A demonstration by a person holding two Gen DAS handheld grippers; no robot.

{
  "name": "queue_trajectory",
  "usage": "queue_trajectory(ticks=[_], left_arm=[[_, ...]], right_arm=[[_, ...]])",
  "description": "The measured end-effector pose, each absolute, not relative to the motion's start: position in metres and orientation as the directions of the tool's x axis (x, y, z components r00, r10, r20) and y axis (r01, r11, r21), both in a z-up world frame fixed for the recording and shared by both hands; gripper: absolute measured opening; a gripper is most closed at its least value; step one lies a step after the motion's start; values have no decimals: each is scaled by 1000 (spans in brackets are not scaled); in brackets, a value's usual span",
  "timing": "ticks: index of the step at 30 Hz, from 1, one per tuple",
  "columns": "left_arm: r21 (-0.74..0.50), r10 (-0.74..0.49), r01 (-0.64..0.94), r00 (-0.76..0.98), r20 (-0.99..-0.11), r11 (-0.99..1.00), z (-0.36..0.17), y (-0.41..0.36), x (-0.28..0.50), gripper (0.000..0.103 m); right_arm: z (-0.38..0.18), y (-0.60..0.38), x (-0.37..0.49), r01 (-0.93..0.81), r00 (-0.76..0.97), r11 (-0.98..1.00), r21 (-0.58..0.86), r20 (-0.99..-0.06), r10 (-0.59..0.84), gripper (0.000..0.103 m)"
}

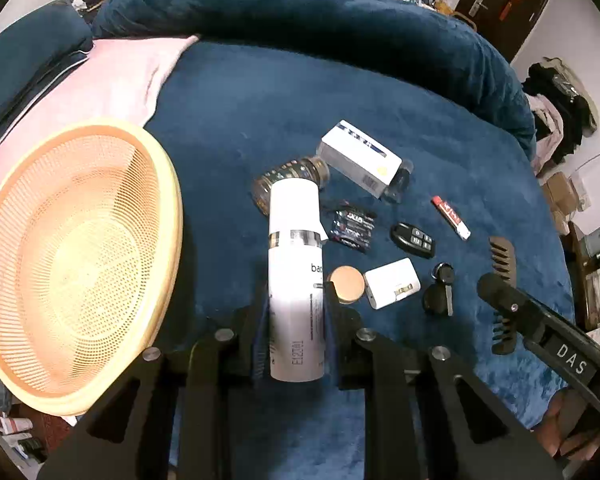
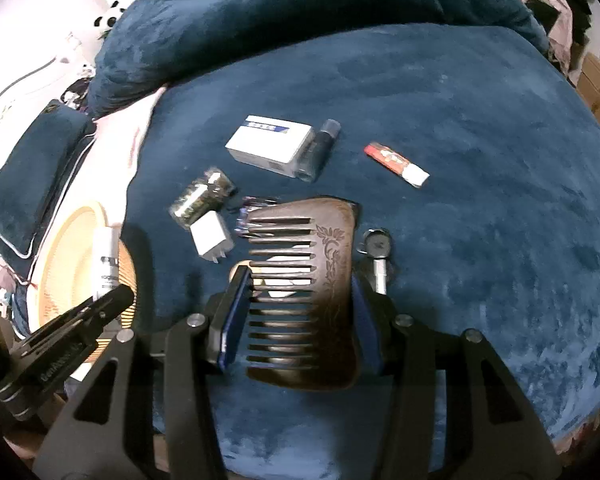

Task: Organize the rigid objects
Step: 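Carry white bottle in left tool over orange basket while right tool carries comb there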

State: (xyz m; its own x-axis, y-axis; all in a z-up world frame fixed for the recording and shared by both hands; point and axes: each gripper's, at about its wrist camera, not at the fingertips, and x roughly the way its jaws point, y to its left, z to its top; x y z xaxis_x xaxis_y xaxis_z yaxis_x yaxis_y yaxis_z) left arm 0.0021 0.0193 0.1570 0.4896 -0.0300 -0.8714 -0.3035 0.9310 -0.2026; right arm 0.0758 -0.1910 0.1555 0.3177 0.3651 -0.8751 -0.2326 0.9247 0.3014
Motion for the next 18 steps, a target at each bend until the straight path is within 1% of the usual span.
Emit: queue_trajectory(ticks=[8,18], left_arm=[[-210,4,-355,516,-857,911,169,43,-13,24],[-224,59,-467,518,-853,856,169,98,-40,24]], right_arm=[[166,-161,69,-296,306,900,321,-860,407,49],[177,-116,62,-371,286,865,339,-844,453,50]])
